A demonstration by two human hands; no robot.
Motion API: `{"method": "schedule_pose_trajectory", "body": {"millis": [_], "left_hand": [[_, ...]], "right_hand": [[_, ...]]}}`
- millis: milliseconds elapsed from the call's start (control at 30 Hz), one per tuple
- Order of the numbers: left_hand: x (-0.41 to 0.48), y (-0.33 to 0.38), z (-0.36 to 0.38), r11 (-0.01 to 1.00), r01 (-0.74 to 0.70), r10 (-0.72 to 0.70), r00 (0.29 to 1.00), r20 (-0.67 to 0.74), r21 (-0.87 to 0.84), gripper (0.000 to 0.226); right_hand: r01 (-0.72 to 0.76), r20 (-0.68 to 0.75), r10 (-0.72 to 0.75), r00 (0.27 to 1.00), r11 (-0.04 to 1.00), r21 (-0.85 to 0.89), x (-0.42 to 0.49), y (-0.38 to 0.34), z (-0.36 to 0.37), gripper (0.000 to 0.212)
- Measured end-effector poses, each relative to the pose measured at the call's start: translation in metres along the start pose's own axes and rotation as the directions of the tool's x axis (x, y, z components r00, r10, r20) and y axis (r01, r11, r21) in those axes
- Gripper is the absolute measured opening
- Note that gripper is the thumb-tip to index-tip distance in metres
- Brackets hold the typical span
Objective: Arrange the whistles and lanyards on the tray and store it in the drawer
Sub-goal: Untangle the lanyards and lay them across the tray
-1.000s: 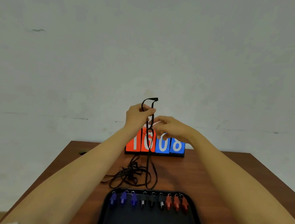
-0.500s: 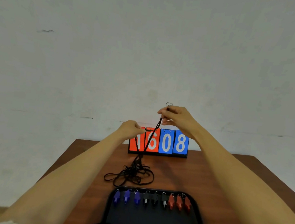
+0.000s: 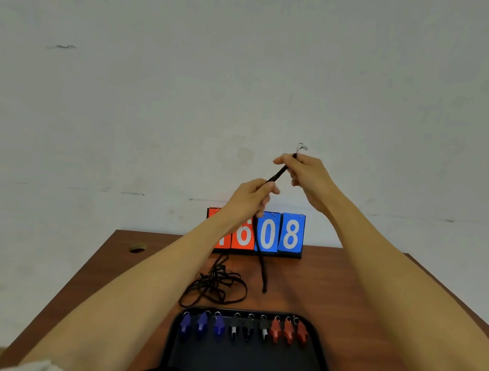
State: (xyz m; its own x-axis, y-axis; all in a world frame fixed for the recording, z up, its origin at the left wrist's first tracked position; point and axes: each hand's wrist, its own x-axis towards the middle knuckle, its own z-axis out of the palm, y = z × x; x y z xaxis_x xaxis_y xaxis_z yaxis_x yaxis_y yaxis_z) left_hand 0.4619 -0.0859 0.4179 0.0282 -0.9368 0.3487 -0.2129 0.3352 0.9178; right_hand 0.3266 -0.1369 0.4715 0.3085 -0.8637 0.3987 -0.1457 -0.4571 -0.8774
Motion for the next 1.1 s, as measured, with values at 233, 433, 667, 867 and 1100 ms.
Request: {"method": "schedule_pose_trajectory", "body": {"millis": [233, 433, 667, 867, 1100], "left_hand": [[-0.014, -0.016, -0.035, 0.929, 0.05, -0.039, 0.998, -0.04, 0.367, 0.028], [-0.041, -0.03, -0.067, 0.85, 0.148, -0.161, 0.987, -0.018, 0.506, 0.028], [-0.094, -0.067, -0.086, 0.747, 0.217, -0.307, 0.951, 0.037, 0.628, 0.037], [-0.13, -0.118, -0.101, 0.638, 0.329, -0.478, 0.878, 0.023, 0.696, 0.021], [-0.171, -0.149, -0.094, 0.616, 0.401, -0.505, 0.862, -0.051, 0.678, 0.015]], "right_hand": [[-0.11, -0.042, 0.109, 0.993, 0.994, -0.015, -0.01, 0.035, -0.031, 0.015], [-0.227, 0.233, 0.271, 0.934, 0.953, -0.199, -0.03, 0.066, -0.038, 0.021], [-0.324, 0.128, 0.369, 0.92, 0.904, -0.279, -0.065, 0.114, -0.03, 0.008], [-0.387, 0.048, 0.471, 0.881, 0.775, -0.499, -0.11, 0.16, -0.028, 0.018], [-0.544, -0.034, 0.61, 0.792, 0.678, -0.494, -0.165, 0.201, -0.031, 0.026]]}}
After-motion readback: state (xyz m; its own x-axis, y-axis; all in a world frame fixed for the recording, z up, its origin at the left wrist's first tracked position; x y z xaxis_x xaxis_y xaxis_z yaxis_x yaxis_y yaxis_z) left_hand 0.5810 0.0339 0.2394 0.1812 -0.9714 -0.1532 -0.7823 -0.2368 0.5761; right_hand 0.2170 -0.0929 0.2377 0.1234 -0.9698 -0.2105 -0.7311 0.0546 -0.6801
